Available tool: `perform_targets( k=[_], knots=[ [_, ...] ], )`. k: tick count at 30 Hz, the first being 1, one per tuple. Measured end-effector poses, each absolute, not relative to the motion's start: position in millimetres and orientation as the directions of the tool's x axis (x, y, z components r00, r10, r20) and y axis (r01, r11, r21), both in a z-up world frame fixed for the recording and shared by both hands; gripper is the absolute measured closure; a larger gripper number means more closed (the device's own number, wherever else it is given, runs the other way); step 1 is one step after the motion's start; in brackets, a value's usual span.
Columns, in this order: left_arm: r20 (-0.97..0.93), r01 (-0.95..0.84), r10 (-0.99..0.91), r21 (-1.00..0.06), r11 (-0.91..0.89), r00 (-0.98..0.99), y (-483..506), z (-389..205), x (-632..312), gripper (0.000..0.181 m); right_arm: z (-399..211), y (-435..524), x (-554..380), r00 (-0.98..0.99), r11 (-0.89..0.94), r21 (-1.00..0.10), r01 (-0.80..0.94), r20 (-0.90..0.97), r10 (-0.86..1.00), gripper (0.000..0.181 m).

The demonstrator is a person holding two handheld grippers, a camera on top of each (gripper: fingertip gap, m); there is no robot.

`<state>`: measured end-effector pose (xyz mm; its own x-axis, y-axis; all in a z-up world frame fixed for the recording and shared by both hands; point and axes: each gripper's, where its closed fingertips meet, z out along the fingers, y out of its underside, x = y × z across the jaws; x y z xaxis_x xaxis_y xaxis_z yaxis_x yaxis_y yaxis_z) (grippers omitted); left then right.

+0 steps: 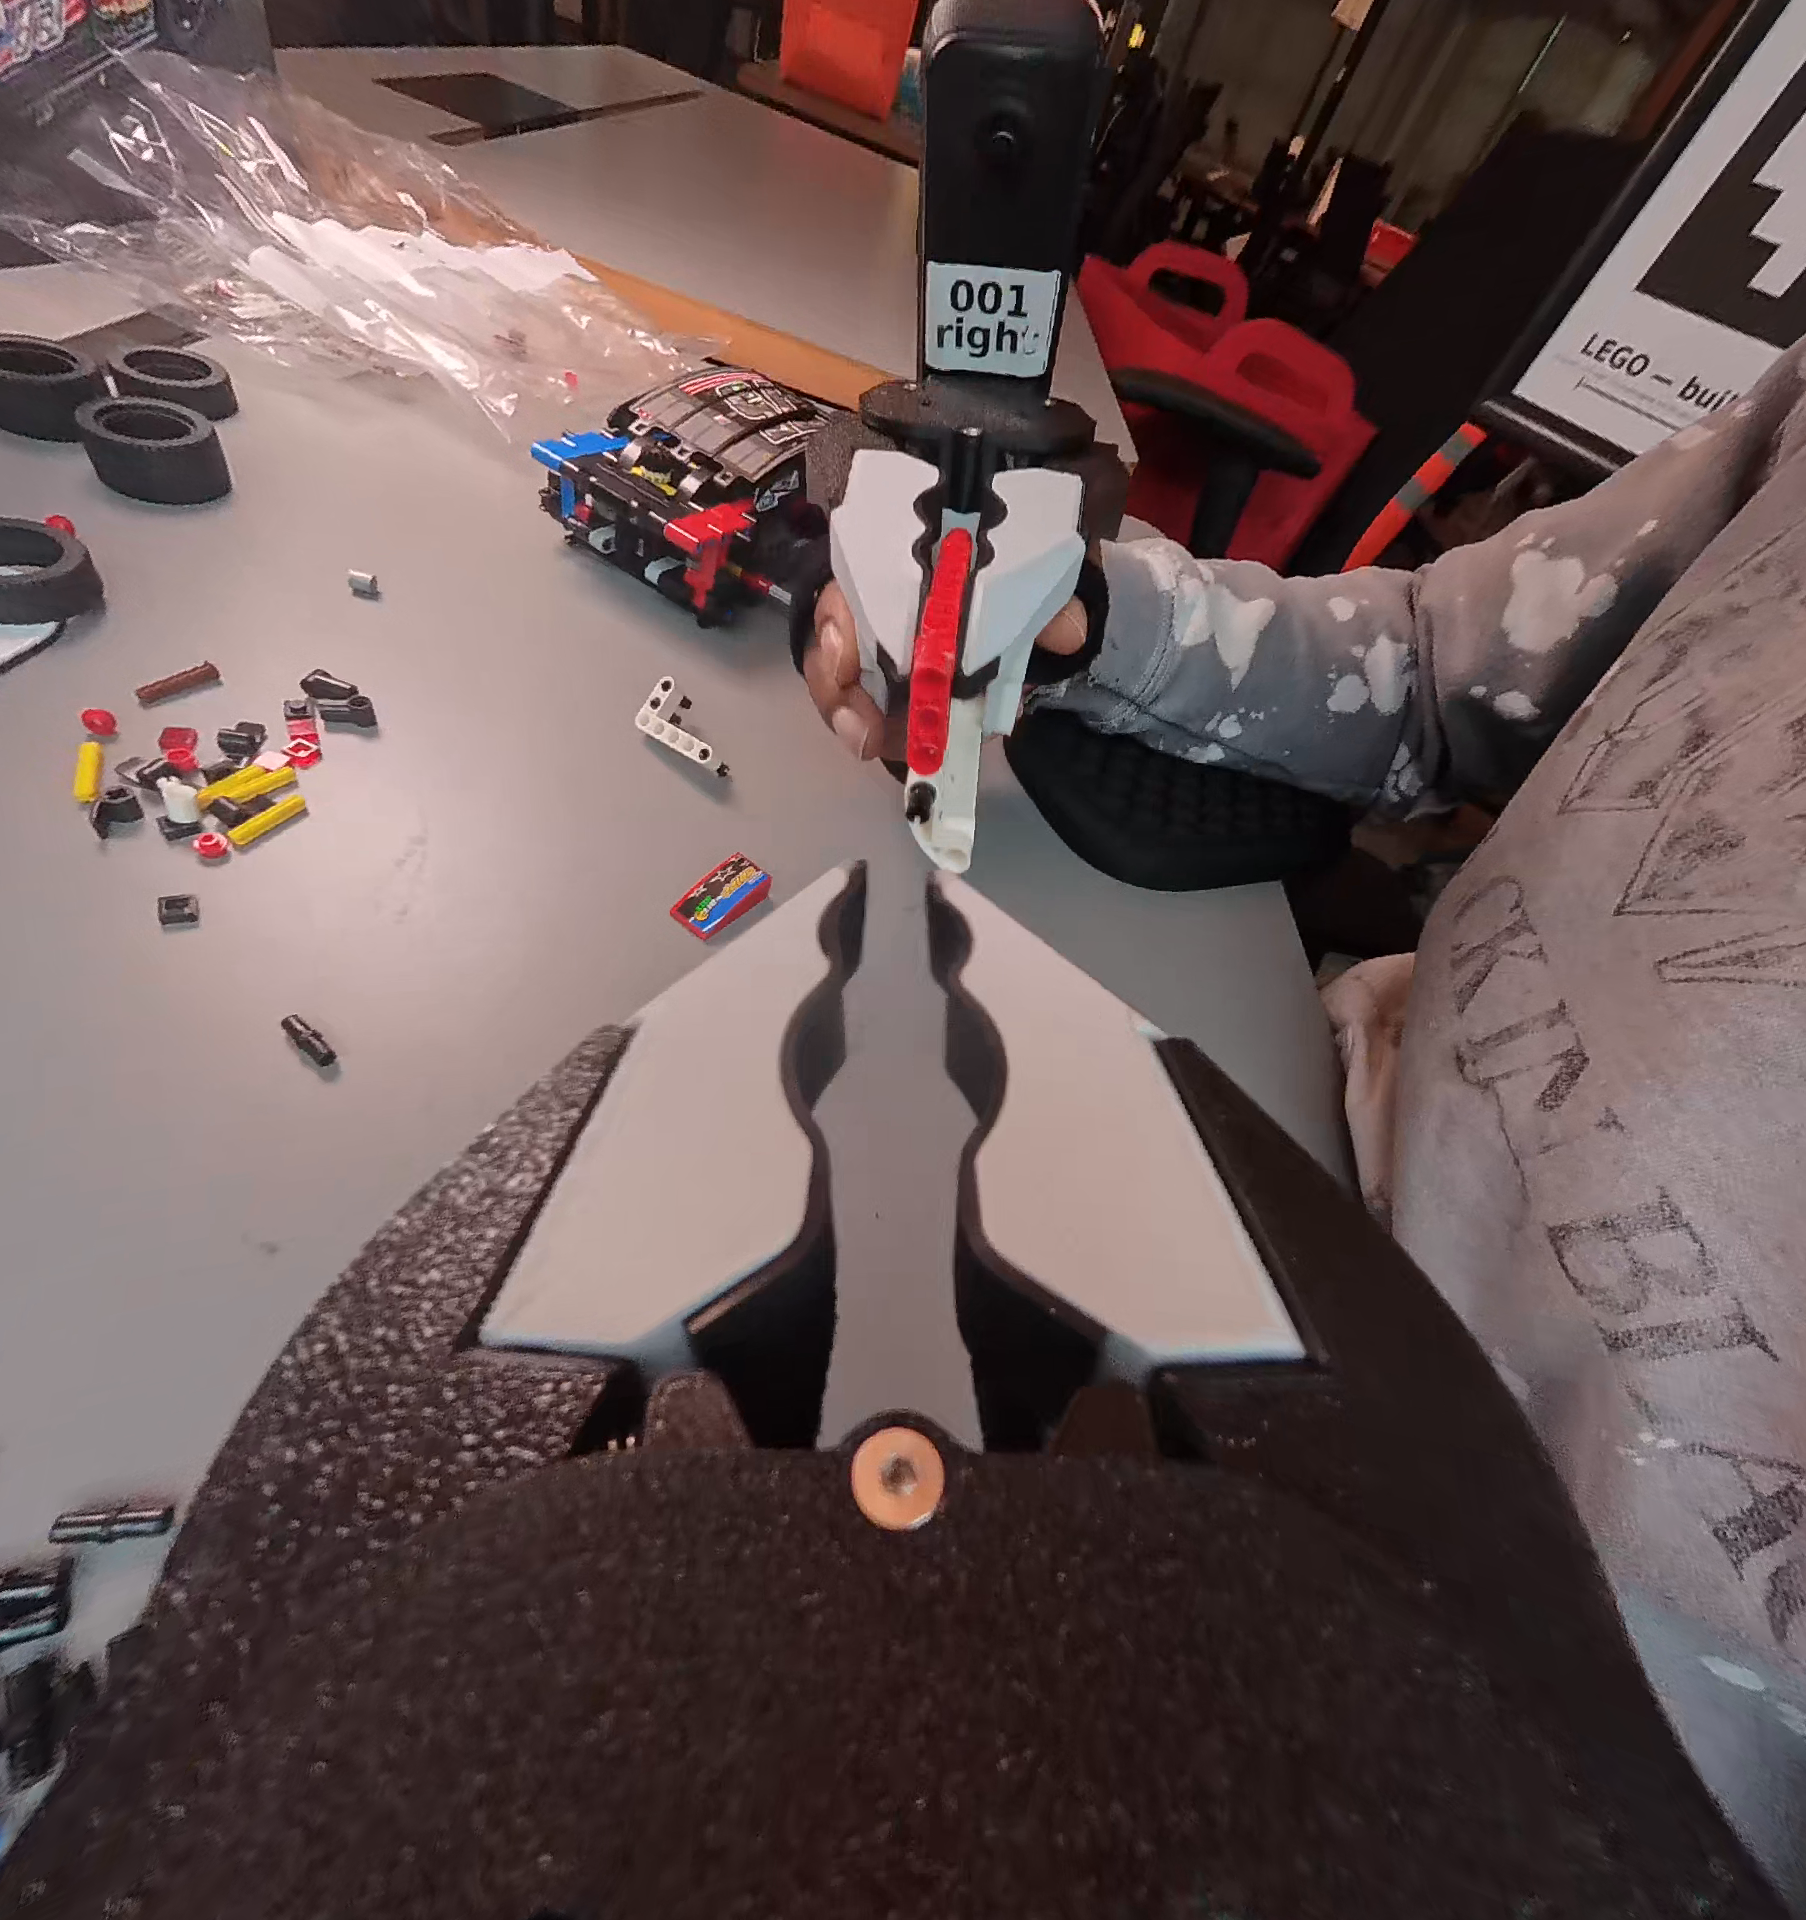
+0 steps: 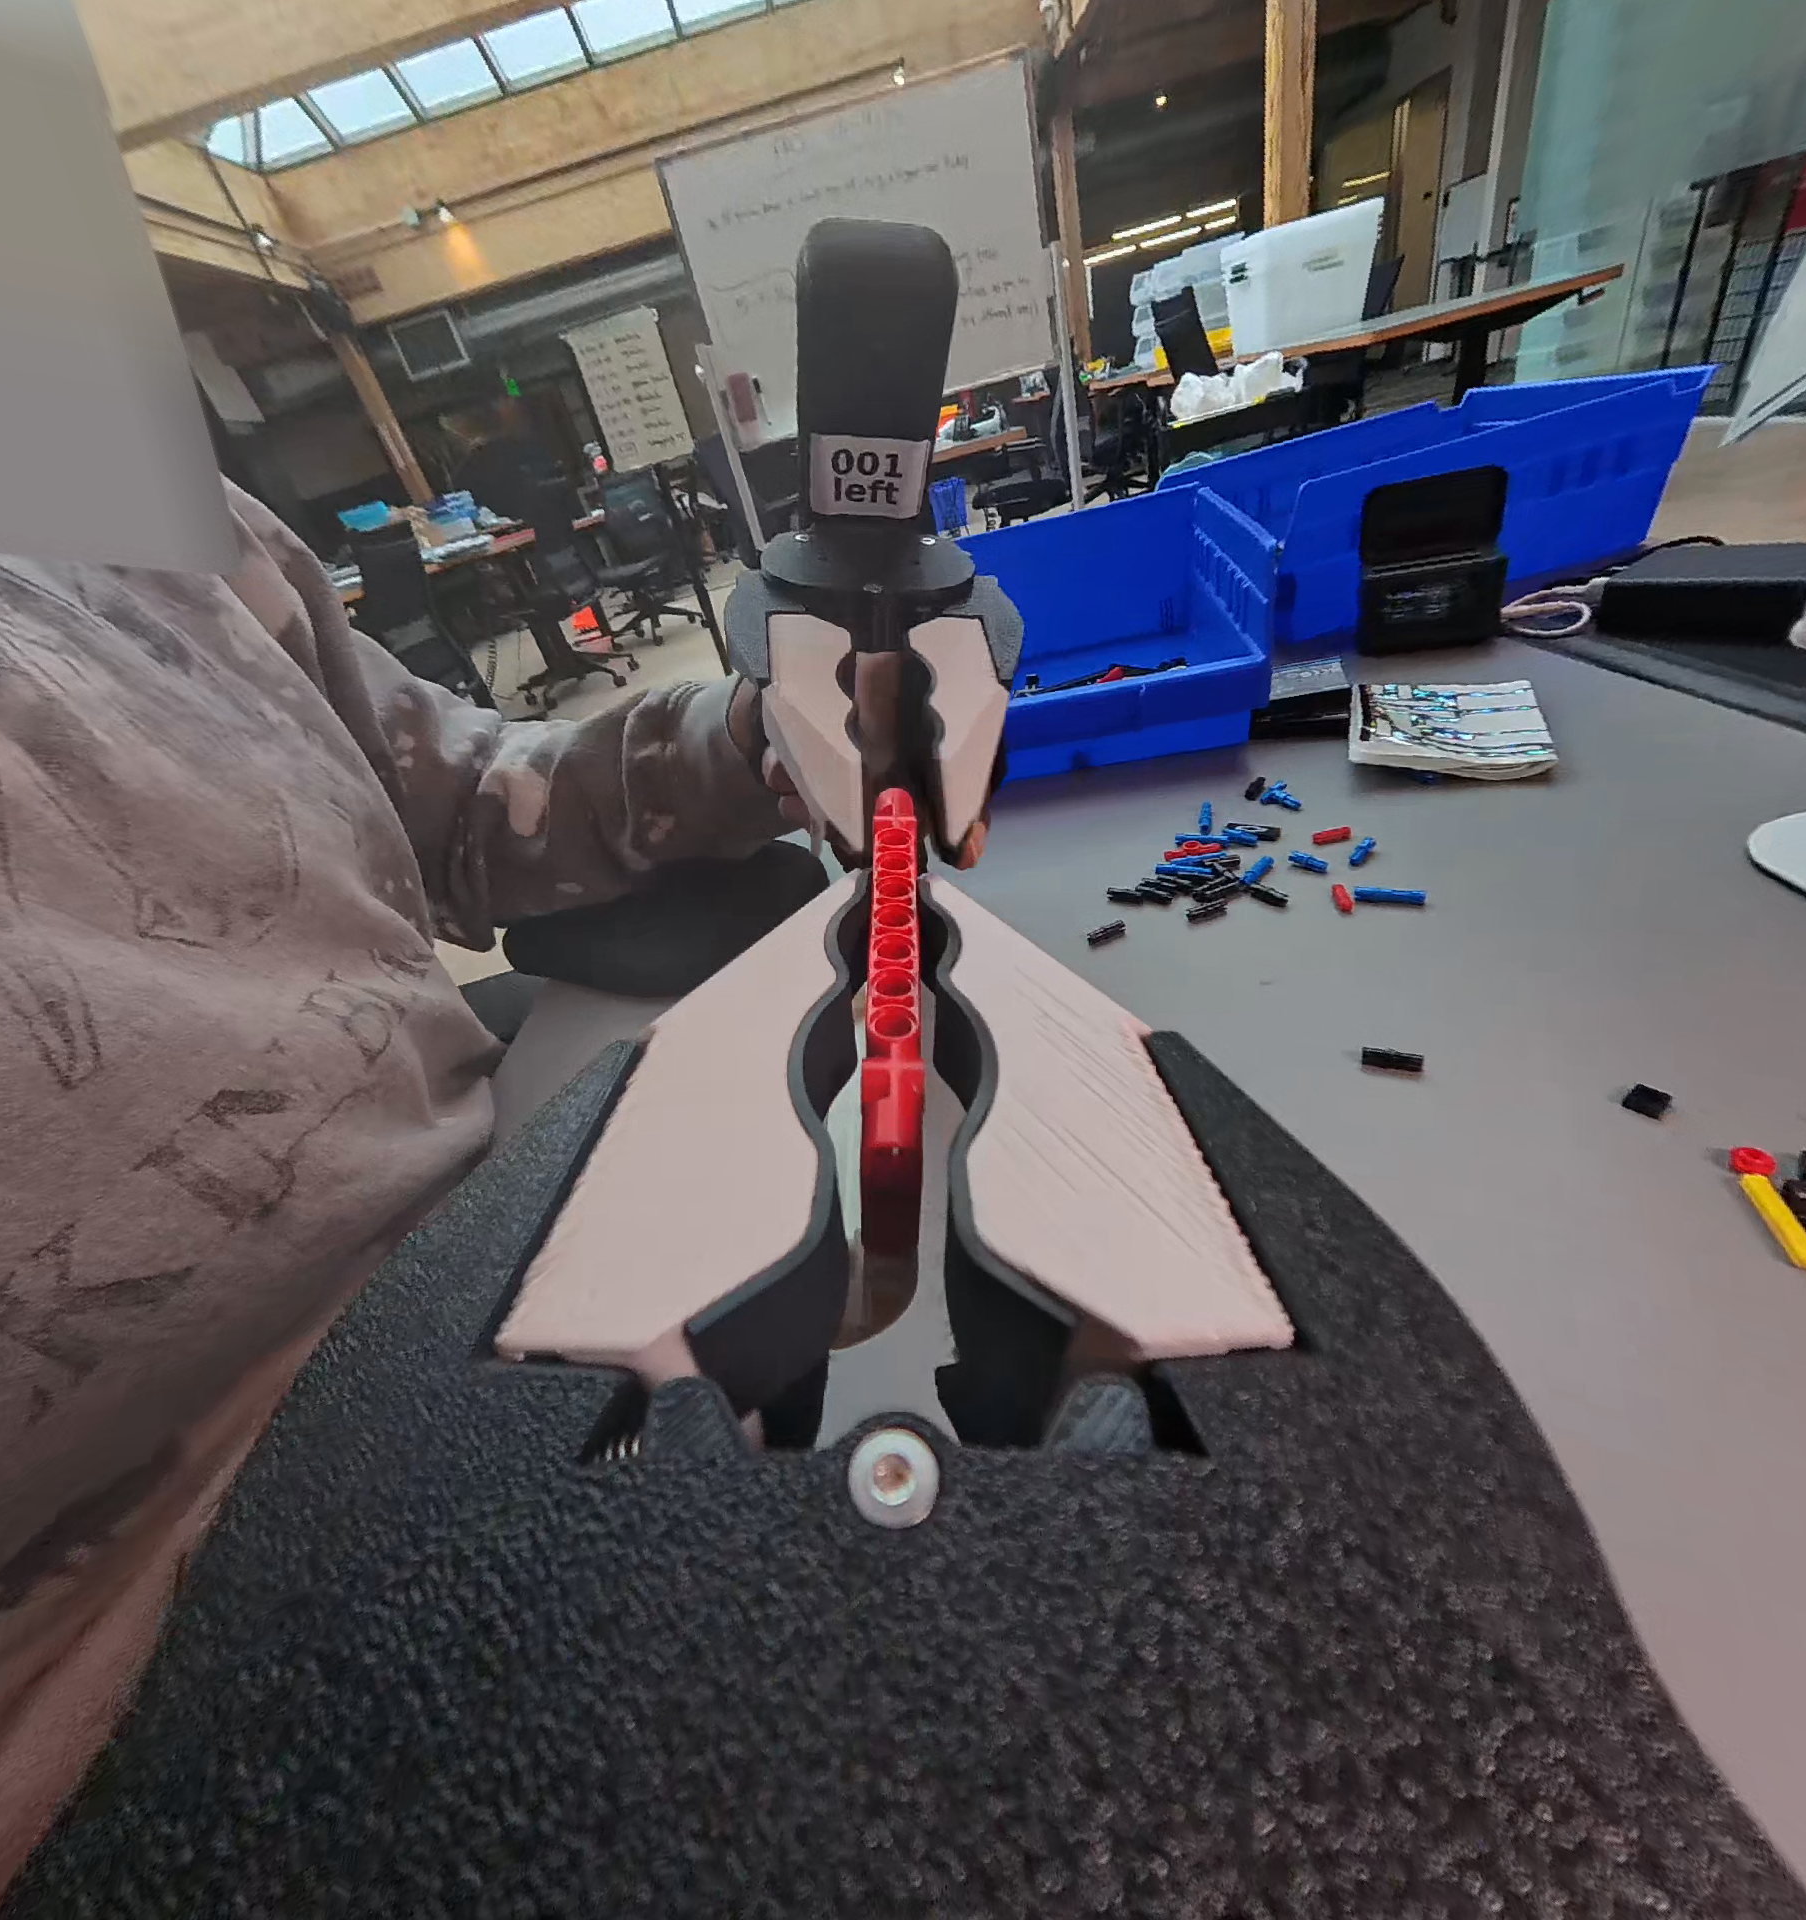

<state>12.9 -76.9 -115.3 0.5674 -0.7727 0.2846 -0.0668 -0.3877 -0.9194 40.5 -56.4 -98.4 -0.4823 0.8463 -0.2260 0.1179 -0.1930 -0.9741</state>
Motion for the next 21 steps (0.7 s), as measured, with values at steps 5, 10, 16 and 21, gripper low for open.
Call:
perform_targets(
  k=[5,10,16,21],
  knots=[
    [0.319,-0.069,-0.792,-0.909,-0.411,0.52,-81,-120,29,0.171,-104,-67,35,-0.508,-0.173,-0.974,0.143,-0.222,0.832,0.175],
    [0.303,-0.093,-0.792,-0.907,-0.41,0.53,-81,-122,30,0.179,-105,-69,35,-0.513,-0.172,-0.974,0.145,-0.223,0.829,0.175],
    [0.272,-0.111,-0.799,-0.916,-0.386,0.536,-83,-115,26,0.179,-107,-71,37,-0.53,-0.121,-0.98,0.16,-0.189,0.827,0.175],
    [0.295,-0.094,-0.8,-0.913,-0.398,0.523,-84,-115,27,0.18,-108,-72,38,-0.542,-0.13,-0.976,0.177,-0.207,0.815,0.174]
  ],
)
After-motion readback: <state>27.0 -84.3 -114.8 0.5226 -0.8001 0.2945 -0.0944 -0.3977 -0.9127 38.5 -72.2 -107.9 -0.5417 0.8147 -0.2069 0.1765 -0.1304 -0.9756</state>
